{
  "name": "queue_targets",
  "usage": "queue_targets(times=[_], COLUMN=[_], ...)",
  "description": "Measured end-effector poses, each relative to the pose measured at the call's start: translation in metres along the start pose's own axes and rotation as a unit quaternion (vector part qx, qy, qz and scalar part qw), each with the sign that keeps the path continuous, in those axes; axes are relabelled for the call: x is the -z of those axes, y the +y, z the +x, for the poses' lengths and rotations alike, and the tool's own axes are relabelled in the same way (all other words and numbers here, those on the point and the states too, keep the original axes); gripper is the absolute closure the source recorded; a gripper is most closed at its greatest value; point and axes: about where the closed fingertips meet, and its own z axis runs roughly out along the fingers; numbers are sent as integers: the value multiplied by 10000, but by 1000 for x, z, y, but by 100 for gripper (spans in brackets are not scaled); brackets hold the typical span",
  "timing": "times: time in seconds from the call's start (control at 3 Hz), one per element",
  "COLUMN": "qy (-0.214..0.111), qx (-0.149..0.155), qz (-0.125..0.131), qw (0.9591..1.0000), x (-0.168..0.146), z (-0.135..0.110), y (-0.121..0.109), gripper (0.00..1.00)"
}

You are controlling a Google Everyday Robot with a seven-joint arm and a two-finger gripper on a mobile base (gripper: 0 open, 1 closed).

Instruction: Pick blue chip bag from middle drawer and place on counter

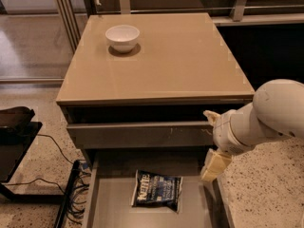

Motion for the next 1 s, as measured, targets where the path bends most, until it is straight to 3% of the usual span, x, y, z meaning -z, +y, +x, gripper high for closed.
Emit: queue_targets(times=[0.33,1.0], qy=[-57,-390], qx=[-85,-455], qz=[-395,-1071], qw=[9992,9924], x=[-43,-171], z=[4,42], y=[14,67], gripper=[0,0])
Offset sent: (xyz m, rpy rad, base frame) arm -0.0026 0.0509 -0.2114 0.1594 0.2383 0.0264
